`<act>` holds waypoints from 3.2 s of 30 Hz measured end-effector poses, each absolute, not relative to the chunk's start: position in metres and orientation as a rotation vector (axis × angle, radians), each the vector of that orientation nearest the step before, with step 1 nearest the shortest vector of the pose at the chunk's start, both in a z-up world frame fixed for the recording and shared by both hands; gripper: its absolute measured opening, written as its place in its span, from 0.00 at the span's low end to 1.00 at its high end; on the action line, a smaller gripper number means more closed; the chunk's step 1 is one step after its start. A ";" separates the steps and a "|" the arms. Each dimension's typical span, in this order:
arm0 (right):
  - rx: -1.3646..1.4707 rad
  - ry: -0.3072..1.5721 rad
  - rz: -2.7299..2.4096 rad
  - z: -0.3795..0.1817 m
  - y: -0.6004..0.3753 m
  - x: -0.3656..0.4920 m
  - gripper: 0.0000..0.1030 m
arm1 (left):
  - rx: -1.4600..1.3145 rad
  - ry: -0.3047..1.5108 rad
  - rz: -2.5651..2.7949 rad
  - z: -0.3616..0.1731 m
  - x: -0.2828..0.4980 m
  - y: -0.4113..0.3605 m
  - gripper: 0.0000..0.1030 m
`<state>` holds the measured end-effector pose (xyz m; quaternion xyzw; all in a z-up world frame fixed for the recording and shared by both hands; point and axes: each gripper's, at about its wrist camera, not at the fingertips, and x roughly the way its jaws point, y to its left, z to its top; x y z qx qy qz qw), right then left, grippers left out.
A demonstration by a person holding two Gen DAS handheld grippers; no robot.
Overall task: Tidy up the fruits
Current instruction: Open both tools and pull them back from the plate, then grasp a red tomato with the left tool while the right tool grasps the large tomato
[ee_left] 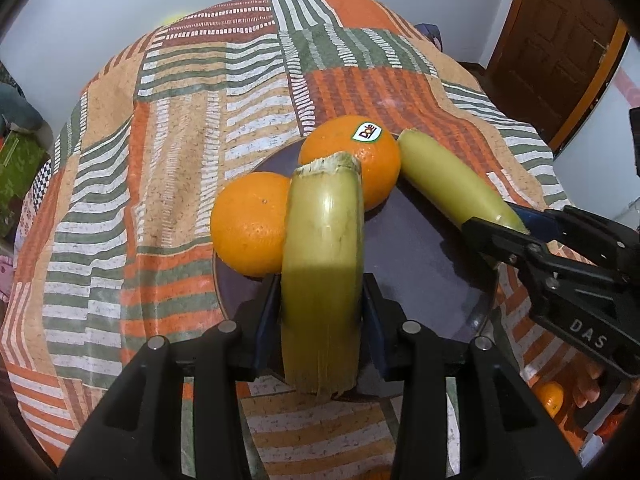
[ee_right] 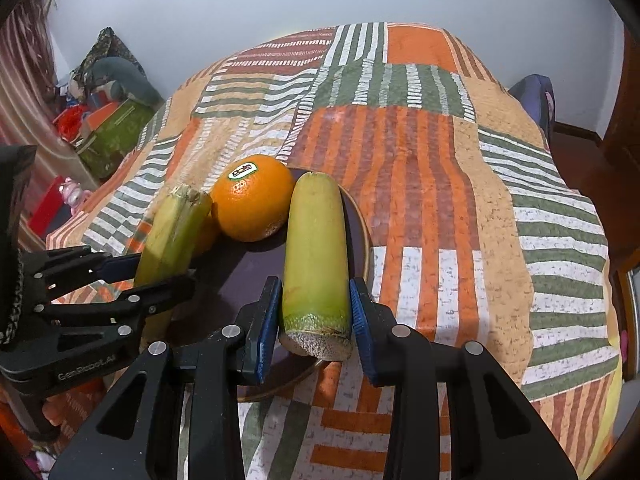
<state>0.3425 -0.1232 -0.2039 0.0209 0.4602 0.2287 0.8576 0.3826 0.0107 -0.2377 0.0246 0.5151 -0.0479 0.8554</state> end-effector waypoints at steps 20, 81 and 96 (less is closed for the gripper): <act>-0.042 0.808 0.506 -0.126 -0.135 0.281 0.42 | 0.049 0.904 -0.081 -0.152 0.301 0.020 0.52; -0.131 1.099 0.678 -0.219 -0.036 0.184 0.51 | -0.101 0.999 -0.092 -0.213 0.158 0.119 0.74; -0.070 1.023 0.691 -0.191 -0.061 0.188 0.44 | -0.099 1.040 -0.120 -0.228 0.200 0.106 0.58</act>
